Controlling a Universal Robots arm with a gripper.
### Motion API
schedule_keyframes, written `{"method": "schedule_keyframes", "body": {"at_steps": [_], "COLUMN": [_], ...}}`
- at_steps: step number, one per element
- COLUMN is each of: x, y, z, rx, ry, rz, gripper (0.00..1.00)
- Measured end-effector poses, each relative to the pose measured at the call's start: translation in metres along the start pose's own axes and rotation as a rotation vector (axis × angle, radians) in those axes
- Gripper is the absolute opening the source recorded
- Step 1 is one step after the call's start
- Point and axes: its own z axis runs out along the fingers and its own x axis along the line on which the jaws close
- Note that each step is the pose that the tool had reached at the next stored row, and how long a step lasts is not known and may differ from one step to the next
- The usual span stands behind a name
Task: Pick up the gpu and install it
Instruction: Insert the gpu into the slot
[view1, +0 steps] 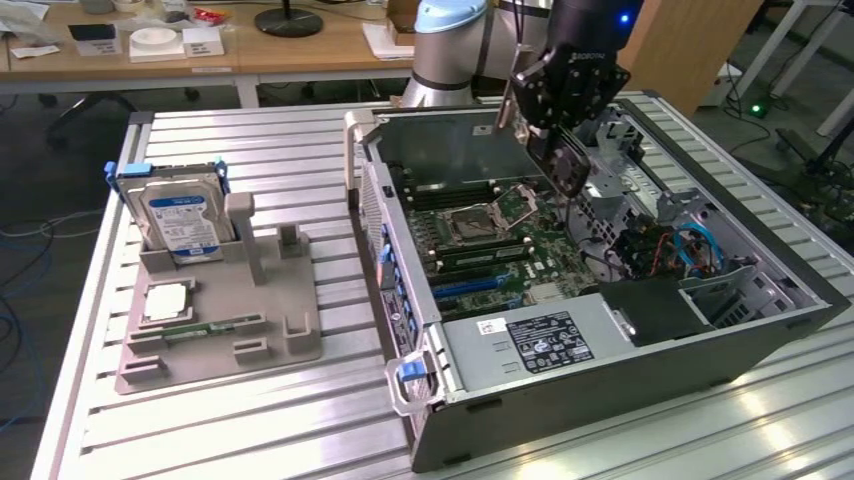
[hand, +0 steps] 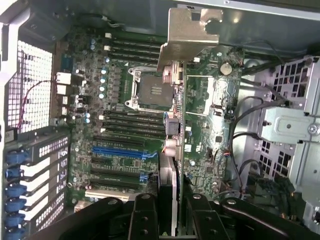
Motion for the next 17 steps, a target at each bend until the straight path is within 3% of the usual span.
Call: {"method": "schedule_keyframes", "body": {"at_steps": [17], "x": [0.0], "y": [0.0], "z": [0.0], "rx": [0.0009], "ry": [-0.0129], "rz": [-0.285], "gripper": [0.27]}}
